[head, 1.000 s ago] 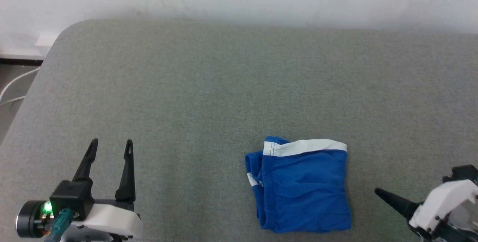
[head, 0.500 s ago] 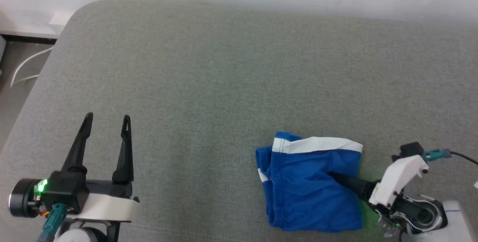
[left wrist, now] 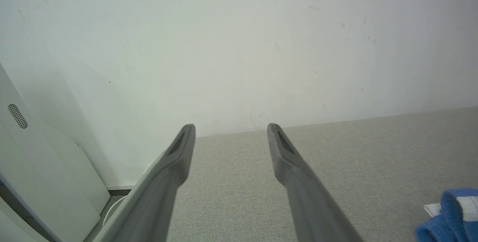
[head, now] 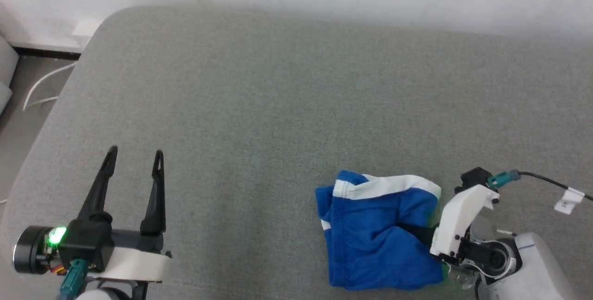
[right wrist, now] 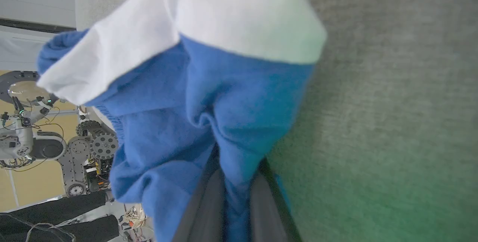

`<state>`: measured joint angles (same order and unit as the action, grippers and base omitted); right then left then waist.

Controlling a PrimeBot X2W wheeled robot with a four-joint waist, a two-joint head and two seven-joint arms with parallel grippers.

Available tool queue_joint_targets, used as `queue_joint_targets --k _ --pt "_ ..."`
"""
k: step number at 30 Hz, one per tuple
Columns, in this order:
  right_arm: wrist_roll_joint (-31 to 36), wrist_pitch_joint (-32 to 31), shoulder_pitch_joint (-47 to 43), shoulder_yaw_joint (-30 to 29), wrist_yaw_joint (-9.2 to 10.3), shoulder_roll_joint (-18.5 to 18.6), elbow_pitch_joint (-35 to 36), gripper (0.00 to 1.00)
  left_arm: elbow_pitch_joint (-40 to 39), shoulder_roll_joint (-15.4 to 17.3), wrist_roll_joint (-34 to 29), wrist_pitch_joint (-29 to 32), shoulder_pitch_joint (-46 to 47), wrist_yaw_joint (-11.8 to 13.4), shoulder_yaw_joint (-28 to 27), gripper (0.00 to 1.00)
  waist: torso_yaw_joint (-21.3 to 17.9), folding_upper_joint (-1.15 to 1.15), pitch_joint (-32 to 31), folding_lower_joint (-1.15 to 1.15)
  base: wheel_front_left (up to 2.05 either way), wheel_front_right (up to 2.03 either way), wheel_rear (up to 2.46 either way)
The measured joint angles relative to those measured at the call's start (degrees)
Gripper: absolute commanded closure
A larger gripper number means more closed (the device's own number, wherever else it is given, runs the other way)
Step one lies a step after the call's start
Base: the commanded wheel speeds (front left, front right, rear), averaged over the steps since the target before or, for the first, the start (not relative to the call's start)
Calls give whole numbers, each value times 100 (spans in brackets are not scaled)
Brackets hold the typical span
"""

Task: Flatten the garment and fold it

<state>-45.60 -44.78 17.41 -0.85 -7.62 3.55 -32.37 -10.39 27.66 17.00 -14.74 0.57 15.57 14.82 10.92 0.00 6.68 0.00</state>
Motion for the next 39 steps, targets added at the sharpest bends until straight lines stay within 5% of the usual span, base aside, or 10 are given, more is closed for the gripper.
queue_joint_targets --k 6,19,26,39 --pt "882 -73 -2 443 8 221 722 100 237 -98 -56 1 -226 -145 -149 0 -60 0 -233 0 0 0 0" --pt "1997 -813 -190 889 7 1758 2000 100 52 -289 -142 1 -668 -205 -393 0 -847 0 -347 0 0 0 0" --pt "2232 -647 254 882 7 2365 1860 100 -331 -491 -143 0 -649 -244 -375 0 -1449 0 24 -1 0 0 0" --pt "2942 864 1316 -155 1 2724 766 100 -848 -492 -345 105 259 -450 -104 0 -2074 0 1501 2 0 0 0"
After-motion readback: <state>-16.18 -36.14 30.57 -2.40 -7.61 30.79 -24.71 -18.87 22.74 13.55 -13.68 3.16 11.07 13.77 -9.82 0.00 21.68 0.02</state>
